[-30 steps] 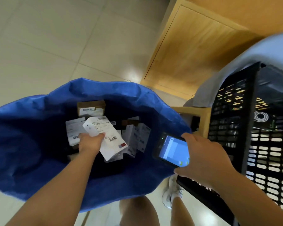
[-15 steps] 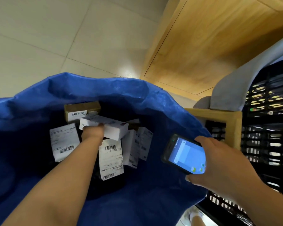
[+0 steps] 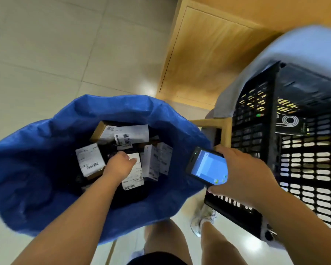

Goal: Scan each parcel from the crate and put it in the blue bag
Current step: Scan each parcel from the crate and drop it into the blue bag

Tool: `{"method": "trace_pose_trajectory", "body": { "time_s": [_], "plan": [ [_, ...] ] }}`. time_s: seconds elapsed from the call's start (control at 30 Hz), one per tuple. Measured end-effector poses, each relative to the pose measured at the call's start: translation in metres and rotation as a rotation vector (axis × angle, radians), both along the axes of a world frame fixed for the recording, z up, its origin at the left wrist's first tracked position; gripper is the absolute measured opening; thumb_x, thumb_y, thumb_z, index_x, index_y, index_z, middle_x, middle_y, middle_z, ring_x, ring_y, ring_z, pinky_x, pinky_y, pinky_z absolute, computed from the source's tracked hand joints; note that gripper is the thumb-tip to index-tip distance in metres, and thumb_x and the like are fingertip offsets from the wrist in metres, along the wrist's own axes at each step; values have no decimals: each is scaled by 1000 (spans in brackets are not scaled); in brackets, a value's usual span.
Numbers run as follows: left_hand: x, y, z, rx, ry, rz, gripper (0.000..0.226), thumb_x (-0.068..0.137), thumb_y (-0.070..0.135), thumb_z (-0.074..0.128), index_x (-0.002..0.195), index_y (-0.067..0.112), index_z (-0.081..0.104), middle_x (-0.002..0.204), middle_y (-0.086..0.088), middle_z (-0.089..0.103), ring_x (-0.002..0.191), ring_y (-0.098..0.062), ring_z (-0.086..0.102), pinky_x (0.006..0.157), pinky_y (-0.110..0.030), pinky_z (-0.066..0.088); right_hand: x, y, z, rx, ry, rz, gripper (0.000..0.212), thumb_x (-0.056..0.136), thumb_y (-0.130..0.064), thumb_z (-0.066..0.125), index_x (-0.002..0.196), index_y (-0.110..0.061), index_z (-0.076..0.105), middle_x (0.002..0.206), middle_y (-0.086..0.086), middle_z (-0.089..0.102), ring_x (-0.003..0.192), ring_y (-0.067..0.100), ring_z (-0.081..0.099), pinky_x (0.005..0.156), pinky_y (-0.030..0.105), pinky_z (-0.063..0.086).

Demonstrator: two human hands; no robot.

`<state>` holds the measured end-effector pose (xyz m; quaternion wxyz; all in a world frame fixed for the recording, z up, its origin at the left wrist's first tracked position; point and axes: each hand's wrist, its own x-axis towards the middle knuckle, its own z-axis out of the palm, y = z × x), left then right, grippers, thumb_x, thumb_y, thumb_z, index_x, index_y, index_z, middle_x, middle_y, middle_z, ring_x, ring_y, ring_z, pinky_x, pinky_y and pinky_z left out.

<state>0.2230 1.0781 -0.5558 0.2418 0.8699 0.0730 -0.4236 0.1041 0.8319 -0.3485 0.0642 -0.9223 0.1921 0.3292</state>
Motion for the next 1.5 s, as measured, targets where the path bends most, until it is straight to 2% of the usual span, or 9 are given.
{"method": "trace_pose_trajectory", "body": {
  "time_s": [0.17,0.3,0.47,0.57,0.73,0.9,1.2,1.33,1.5],
  "plan": [
    [-23,-26,61,-36,-56,-103,35,88,44,60,108,16,57,117,-9,62,103,-28,56,76,-29,38,-29,-23,46,-10,-45,-22,81,57,-65,69,121,-28,36,113,-6,53,98,20,55,78,35,44],
    [-39,-66,109,-46,-104,-153,29,88,44,58,106,21,56,110,-7,62,89,-23,52,77,-33,42,-62,-53,78,-10,-93,-68,86,58,-66,69,126,-26,34,118,-6,52,102,19,54,80,36,45],
    [-63,-137,161,-159,-183,-218,27,89,41,58,105,20,52,104,-4,63,97,-27,58,82,-37,46,-108,-111,102,-24,-107,-100,95,60,-65,69,136,-25,29,131,-7,48,113,18,51,90,36,43],
    [-79,-188,186,-215,-259,-273,30,90,40,59,110,19,56,101,2,62,98,-24,59,76,-32,41,-135,-156,106,-28,-104,-149,96,61,-65,69,138,-25,26,133,-7,46,115,19,50,90,35,42],
    [-106,-280,204,-317,-302,-400,26,90,42,60,107,23,56,96,9,60,86,-8,57,70,-25,40,-177,-236,95,-48,-134,-271,86,59,-64,69,129,-29,33,118,-10,51,103,17,53,81,33,43],
    [-128,-373,185,-304,-279,-586,28,90,43,60,110,24,58,101,10,63,93,-11,62,85,-36,52,-204,-309,72,-138,-201,-408,79,61,-62,67,124,-29,34,111,-10,52,97,15,53,70,30,36],
    [-154,-498,90,-125,-180,-880,34,92,45,54,116,21,55,112,2,62,95,-15,61,83,-35,53,-206,-396,19,-168,-316,-556,82,63,-61,68,128,-23,36,109,-8,53,95,17,54,75,32,41],
    [-145,-542,50,-131,-232,-946,55,93,45,54,138,17,40,138,-6,46,122,-24,50,97,-38,47,-200,-416,-4,-81,-318,-529,83,63,-59,70,130,-25,34,115,-8,51,97,17,52,78,32,39],
    [-122,-597,17,-146,-363,-971,89,84,47,65,151,17,14,155,-11,19,141,-36,23,111,-48,32,-202,-428,-20,-4,-312,-457,87,63,-59,70,134,-26,30,119,-11,48,99,14,50,82,31,39]
  ]
}}
